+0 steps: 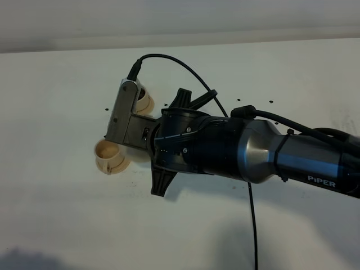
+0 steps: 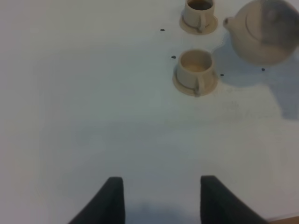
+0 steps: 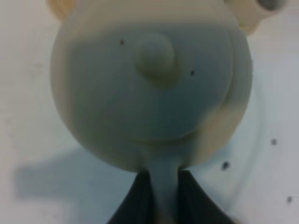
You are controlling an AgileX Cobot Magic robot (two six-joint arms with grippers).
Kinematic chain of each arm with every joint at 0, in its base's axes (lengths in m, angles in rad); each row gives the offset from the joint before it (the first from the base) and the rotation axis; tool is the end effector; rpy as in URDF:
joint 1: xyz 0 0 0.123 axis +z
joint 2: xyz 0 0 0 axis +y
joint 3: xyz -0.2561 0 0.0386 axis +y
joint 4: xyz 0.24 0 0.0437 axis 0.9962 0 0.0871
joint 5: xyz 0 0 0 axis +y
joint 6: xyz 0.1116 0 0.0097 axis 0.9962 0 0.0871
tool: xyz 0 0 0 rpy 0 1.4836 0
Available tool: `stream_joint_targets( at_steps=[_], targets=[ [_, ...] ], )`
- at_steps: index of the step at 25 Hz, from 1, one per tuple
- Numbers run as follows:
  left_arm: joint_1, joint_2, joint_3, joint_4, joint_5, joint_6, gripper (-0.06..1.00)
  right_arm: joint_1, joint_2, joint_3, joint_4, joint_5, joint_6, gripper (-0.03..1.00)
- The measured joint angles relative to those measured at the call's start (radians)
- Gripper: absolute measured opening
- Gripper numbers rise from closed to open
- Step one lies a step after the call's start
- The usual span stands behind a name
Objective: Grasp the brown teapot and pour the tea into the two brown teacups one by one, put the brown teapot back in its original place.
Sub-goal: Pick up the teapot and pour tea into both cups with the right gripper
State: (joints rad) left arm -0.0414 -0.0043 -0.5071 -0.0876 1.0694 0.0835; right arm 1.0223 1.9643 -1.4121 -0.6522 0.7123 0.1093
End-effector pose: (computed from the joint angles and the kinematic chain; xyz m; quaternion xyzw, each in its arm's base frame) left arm 0.0309 -0.0099 0.2655 0.0553 0.8499 -0.0327 0.5230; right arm 0.2521 0.3273 0.1660 -0.5862 0.7471 -0.1141 0.2918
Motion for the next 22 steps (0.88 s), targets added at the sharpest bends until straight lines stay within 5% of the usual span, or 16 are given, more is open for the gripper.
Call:
stream_joint_targets(
  at_steps=[22],
  targets=[
    [0.0,0.0,0.0,0.0,0.0,0.0,0.36,0.007,0.071,0.0,-0.26,-0.069,0.05,0.09]
  ],
)
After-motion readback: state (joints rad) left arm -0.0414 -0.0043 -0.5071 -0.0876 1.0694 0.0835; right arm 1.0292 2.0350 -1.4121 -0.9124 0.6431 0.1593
